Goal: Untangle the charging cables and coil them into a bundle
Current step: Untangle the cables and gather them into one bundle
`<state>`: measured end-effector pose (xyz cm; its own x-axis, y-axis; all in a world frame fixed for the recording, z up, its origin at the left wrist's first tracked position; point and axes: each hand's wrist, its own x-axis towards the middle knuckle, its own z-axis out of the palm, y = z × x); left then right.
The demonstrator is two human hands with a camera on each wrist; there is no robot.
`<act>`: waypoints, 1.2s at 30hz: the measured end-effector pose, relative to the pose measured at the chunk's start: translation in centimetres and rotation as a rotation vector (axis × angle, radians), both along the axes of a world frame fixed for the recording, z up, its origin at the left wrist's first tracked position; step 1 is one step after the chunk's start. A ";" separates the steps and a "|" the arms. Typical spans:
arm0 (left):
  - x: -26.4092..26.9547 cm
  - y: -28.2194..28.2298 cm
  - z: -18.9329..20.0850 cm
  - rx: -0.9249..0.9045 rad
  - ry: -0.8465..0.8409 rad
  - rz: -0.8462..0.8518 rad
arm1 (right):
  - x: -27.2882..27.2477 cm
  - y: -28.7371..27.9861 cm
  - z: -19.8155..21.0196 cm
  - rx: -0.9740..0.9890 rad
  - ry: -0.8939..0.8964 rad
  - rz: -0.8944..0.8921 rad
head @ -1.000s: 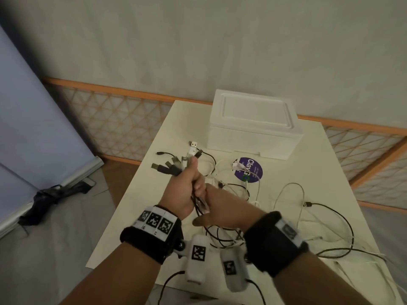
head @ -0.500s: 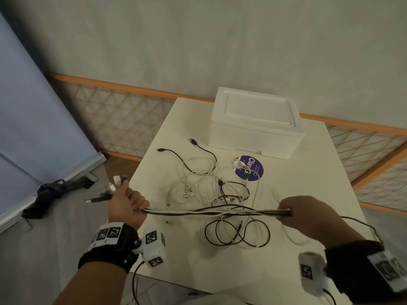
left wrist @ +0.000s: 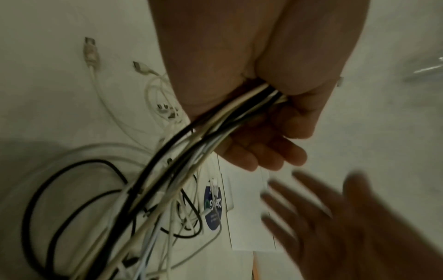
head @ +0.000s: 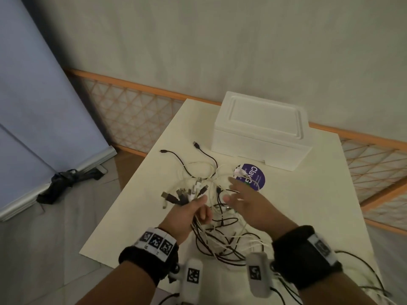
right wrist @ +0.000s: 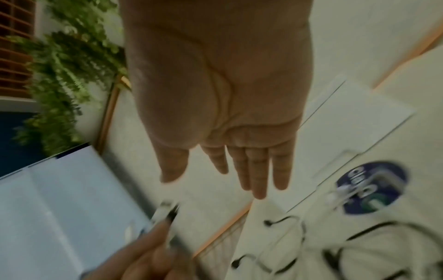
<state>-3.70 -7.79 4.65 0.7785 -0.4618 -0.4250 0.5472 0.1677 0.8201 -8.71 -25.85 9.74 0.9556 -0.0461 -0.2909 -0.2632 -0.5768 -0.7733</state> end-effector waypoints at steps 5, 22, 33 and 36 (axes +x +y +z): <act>-1.7 -1.0 0.4 0.067 -0.102 -0.045 | 2.5 5.2 -0.4 -0.034 -0.216 0.189; 1.2 9.6 -2.0 -0.220 0.214 0.702 | -3.9 -3.9 -5.8 -0.293 0.310 0.568; -3.5 5.0 -5.4 0.236 0.186 0.446 | -8.0 -9.8 -7.9 -0.463 0.378 0.314; -3.7 2.7 -2.3 0.505 -0.127 0.078 | -7.5 -6.9 -6.3 -0.637 0.281 0.377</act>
<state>-7.38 -5.07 2.33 0.8624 -0.1620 -0.4796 0.4398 -0.2294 0.8683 -16.22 -32.73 3.41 0.8347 0.0278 -0.5499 -0.0977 -0.9754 -0.1976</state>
